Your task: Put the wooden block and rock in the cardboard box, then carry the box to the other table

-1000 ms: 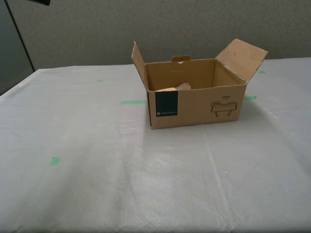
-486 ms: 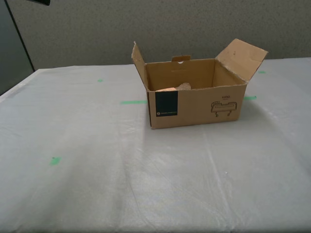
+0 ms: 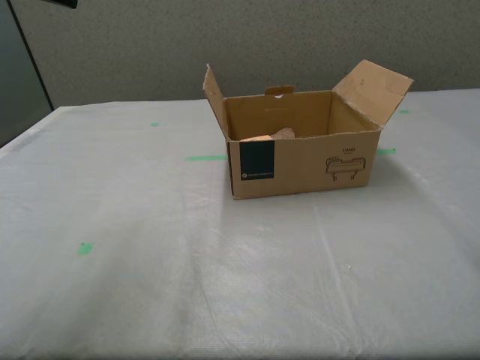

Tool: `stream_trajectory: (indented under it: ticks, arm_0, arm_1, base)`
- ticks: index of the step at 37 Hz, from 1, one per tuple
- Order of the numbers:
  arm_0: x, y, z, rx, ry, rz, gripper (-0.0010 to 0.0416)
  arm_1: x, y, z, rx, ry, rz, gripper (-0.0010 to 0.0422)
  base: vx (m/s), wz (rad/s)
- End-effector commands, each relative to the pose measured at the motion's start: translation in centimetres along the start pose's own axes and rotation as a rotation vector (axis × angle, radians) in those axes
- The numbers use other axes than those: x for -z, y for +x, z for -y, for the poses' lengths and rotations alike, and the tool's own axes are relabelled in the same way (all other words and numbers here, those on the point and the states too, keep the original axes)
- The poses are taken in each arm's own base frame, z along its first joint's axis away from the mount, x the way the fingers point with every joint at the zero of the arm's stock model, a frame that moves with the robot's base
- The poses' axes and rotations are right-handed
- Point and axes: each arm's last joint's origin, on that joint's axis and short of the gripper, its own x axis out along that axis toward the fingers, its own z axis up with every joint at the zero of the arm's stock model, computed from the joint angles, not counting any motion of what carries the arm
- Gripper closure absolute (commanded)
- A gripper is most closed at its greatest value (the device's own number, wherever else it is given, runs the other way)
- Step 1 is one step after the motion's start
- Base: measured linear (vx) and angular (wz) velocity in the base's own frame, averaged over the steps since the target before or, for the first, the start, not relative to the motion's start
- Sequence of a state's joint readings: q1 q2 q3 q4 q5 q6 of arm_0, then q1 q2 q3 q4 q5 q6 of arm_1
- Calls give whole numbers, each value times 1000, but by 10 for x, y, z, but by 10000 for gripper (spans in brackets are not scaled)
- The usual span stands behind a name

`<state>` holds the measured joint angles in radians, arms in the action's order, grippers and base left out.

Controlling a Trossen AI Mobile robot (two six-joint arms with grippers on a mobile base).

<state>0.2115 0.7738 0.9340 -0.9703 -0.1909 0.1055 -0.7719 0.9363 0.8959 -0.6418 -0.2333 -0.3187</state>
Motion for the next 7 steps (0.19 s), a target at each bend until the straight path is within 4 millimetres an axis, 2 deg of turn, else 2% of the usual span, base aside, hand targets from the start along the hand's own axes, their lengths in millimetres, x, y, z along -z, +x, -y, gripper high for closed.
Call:
stream_trajectory:
  ticks: [1,7]
  arm_0:
    - [0,0,0,1,-2,2,16]
    - [0,0,0,1,-2,2,16]
  arm_1:
    - [0,0,0,-2,-4,2,16]
    - [0,0,0,-1,-3,2,16]
  base:
    - [0,0]
    - [0,0]
